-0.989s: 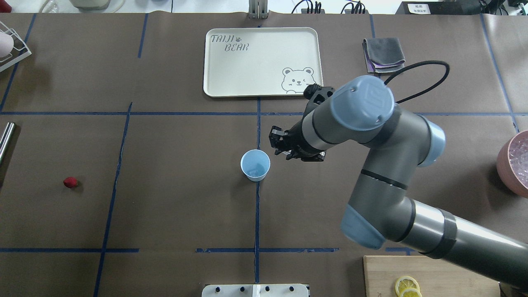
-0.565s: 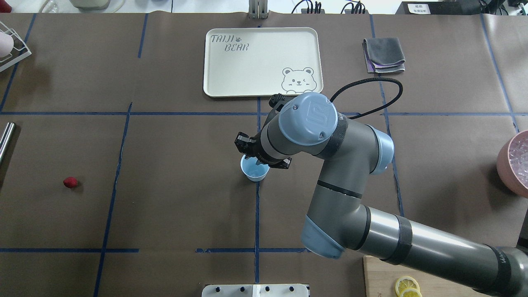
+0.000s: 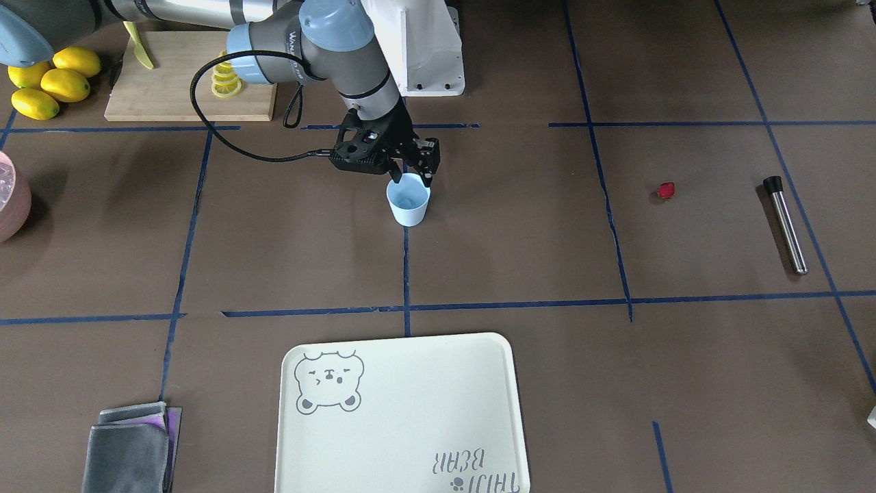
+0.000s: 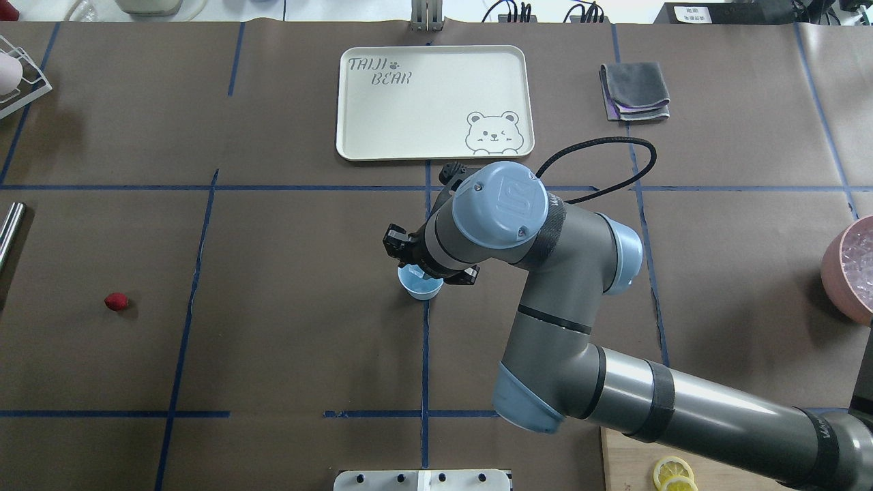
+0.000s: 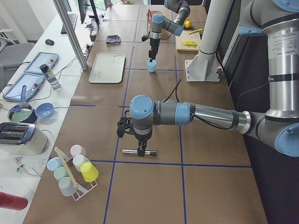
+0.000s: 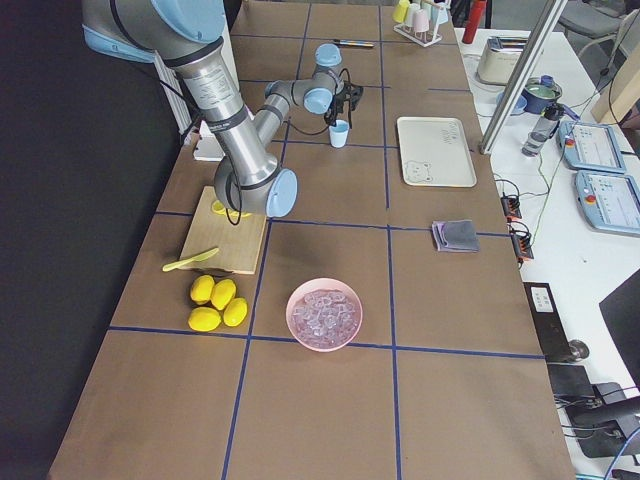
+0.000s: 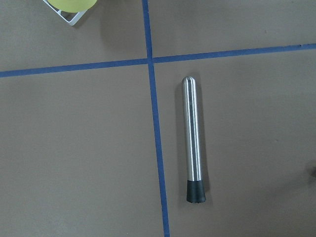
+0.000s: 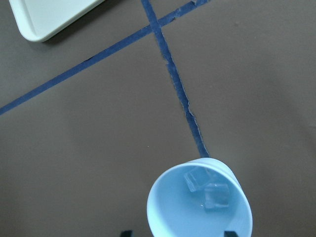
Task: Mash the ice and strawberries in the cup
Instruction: 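Carry the ice cube with the right gripper to the blue cup and drop it, then move the right gripper back to the pink bowl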
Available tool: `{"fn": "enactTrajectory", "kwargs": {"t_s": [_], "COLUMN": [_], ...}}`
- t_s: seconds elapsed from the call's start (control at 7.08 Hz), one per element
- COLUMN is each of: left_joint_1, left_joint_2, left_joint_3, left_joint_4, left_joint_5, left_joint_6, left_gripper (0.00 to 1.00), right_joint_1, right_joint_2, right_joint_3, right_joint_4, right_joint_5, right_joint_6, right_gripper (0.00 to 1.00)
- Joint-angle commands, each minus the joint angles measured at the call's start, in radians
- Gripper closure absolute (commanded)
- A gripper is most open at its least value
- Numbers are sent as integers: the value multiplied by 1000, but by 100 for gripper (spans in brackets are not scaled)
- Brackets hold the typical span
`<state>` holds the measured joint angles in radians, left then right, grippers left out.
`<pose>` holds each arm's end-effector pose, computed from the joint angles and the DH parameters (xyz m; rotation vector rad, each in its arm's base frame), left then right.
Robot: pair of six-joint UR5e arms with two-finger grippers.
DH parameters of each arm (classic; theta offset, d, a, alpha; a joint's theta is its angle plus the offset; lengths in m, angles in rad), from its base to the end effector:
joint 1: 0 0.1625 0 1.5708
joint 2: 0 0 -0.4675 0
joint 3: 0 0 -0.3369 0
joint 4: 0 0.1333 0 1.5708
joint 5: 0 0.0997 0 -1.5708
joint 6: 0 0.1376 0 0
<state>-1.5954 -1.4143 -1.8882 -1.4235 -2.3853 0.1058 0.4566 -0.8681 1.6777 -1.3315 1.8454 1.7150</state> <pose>-0.0421 -0.3597 0.6634 0.0659 0.8122 0.0822 -0.5851 -0.3944 0.2549 -0.0843 -1.0750 0.3981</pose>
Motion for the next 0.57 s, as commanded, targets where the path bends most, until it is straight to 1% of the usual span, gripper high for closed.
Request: {"fn": "enactTrajectory", "kwargs": {"t_s": [0.0, 0.14, 0.28, 0.42], "left_joint_1": [2, 0, 0, 0], "left_joint_2": [0, 0, 0, 0], "left_joint_3": [0, 0, 1, 0], "left_joint_4": [0, 0, 0, 0], "left_joint_5": [0, 0, 0, 0], "left_joint_6": [0, 0, 0, 0], "left_gripper": [0, 0, 0, 0], "right_joint_1": [39, 97, 190, 264], "right_joint_2": [-14, -129, -240, -361], "right_joint_3": [57, 159, 250, 317], "right_joint_4": [-9, -15, -14, -12], "right_joint_5": [27, 110, 218, 288], "right_joint_6": [-5, -8, -93, -200], "right_gripper": [1, 1, 1, 1]}}
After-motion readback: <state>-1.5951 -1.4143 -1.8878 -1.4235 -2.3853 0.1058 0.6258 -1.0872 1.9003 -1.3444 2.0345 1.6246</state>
